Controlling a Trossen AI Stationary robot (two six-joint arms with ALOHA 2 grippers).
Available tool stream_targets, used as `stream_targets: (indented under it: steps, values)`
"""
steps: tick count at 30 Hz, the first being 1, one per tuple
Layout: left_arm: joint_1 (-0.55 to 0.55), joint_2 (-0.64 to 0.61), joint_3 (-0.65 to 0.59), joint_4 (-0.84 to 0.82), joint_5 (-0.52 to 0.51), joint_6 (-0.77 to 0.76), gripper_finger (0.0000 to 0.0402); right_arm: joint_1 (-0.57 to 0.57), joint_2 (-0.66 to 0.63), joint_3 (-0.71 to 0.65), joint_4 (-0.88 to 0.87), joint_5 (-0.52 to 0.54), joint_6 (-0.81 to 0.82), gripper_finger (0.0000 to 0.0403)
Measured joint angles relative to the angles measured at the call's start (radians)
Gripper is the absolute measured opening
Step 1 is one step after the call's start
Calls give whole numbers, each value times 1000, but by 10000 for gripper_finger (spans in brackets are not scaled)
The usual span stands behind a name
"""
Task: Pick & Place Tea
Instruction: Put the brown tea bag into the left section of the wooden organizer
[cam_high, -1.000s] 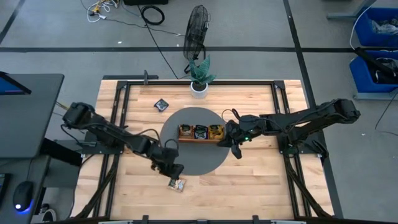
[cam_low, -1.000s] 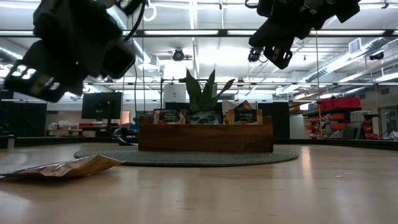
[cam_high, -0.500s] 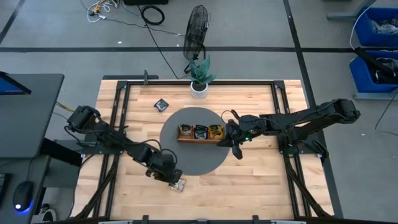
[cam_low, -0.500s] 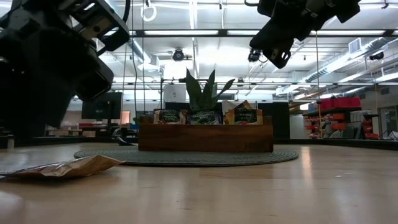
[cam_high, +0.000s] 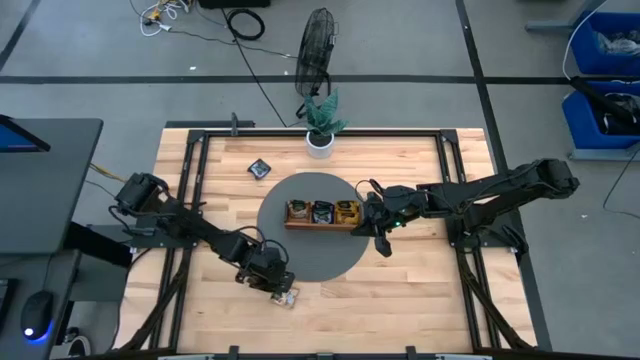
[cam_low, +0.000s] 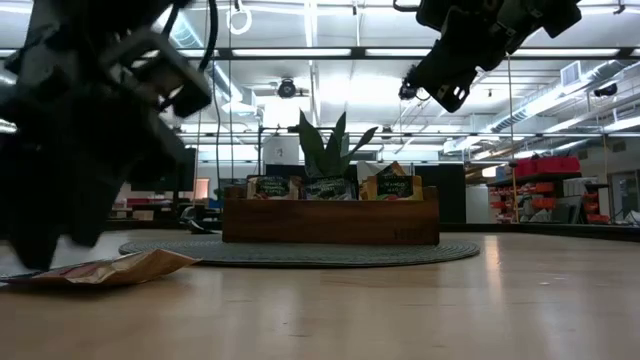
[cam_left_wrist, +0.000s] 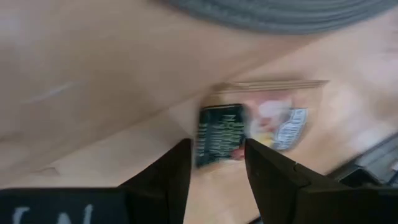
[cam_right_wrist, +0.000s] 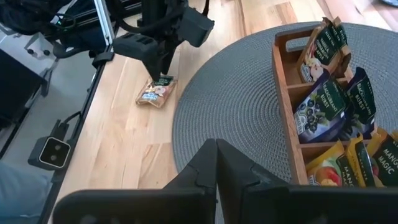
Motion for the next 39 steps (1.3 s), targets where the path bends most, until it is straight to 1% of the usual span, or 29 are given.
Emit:
stream_targets:
  steps: [6,9,12,14,16,17,18,22,25,30,35,39]
  values:
    - [-6,55,5,-1,25,29,153,0,0,0,-11,-1,9,9]
    - [1,74,6,2,36,39,138,0,0,0,-18,-1,1,9]
    - [15,87,7,3,51,76,104,0,0,0,-24,7,-15,9]
    - [25,89,6,-1,44,102,70,0,0,0,-23,13,-16,9]
    - [35,91,5,-4,31,135,27,0,0,0,-23,27,-16,9]
    - [43,92,3,-3,29,156,14,0,0,0,-23,34,-16,9]
    - [50,92,3,-2,32,175,10,0,0,0,-23,35,-16,9]
    - [75,93,2,15,32,220,4,0,0,0,-22,27,5,9]
    - [92,84,0,14,1,282,3,0,0,0,-23,23,27,9]
    - [106,65,9,-29,-26,286,3,0,0,0,-33,24,27,9]
    - [94,15,50,-70,-91,311,5,0,0,-1,-43,24,27,9]
    - [91,-21,114,-48,-78,317,6,0,0,-1,-42,24,23,9]
